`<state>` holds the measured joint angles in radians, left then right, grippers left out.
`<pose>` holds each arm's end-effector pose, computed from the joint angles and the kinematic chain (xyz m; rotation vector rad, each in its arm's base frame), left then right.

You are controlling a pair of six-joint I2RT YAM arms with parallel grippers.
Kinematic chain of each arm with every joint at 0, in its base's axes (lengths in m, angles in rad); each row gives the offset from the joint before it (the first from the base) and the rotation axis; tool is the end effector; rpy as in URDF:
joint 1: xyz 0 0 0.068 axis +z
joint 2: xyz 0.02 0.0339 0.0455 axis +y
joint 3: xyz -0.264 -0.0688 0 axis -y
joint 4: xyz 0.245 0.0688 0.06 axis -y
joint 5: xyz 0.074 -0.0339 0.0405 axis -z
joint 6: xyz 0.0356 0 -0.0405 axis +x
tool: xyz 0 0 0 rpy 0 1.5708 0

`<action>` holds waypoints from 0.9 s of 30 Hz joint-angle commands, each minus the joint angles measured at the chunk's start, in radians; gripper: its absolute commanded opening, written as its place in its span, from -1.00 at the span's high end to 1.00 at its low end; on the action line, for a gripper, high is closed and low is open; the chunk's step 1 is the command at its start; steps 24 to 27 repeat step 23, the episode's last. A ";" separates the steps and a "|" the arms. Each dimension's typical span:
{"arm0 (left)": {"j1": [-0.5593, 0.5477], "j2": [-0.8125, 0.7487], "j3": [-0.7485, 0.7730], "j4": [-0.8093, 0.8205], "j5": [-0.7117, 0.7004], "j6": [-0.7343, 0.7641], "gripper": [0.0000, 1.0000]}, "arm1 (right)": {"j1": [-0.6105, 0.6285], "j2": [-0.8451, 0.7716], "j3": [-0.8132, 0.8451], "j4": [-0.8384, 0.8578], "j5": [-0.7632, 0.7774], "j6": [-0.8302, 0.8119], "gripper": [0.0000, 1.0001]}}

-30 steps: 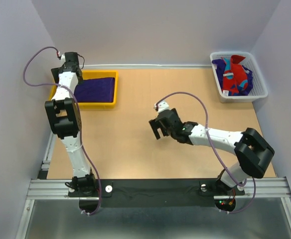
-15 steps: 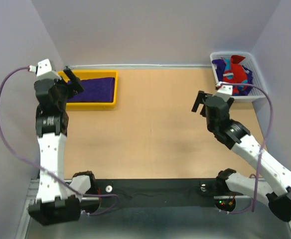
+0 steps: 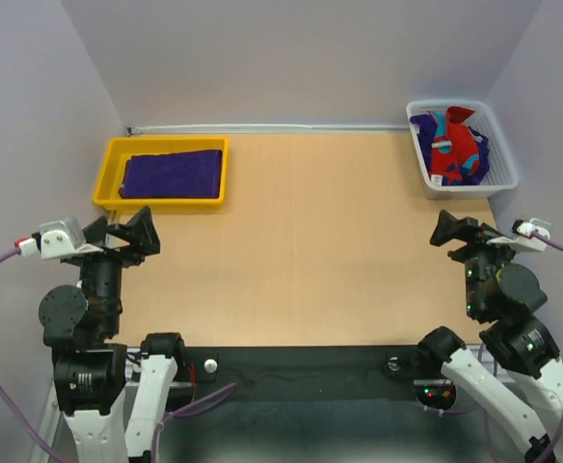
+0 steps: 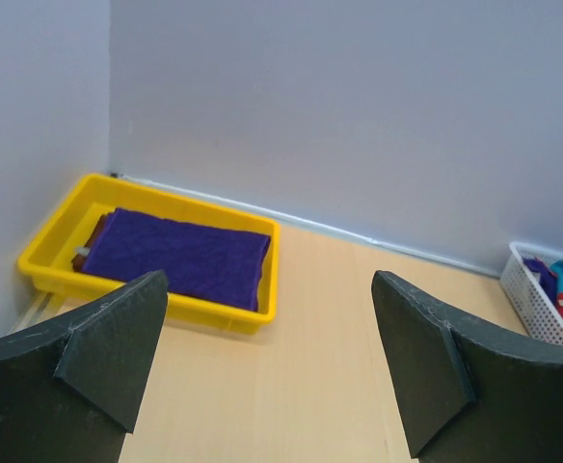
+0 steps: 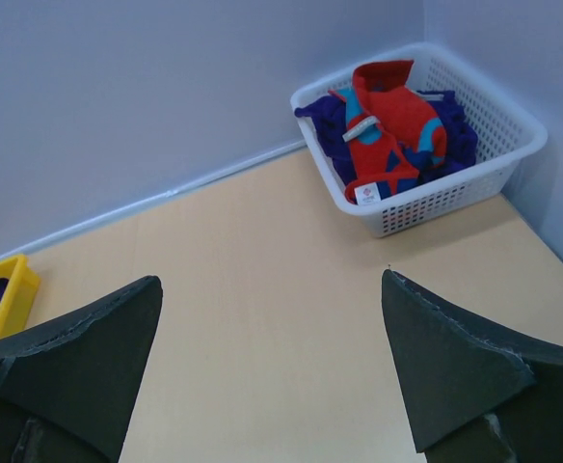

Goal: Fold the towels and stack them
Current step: Neatly place the folded towel into the bin

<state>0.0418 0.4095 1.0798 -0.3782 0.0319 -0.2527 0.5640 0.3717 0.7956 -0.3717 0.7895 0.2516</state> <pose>0.0375 0.0004 0.4494 -0.1608 1.2713 -0.2017 0.0740 0.0169 0.3700 0.3906 1.4837 0.0497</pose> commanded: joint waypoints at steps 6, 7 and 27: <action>-0.066 -0.118 -0.089 -0.119 -0.308 0.030 -0.97 | 0.005 -0.184 -0.062 0.002 -0.050 -0.137 -1.00; -0.069 -0.117 -0.084 -0.126 -0.325 0.024 -0.97 | 0.005 -0.201 -0.074 0.002 -0.047 -0.140 -1.00; -0.080 -0.097 -0.096 -0.102 -0.285 0.046 -0.97 | 0.005 -0.208 -0.102 0.004 -0.088 -0.146 -1.00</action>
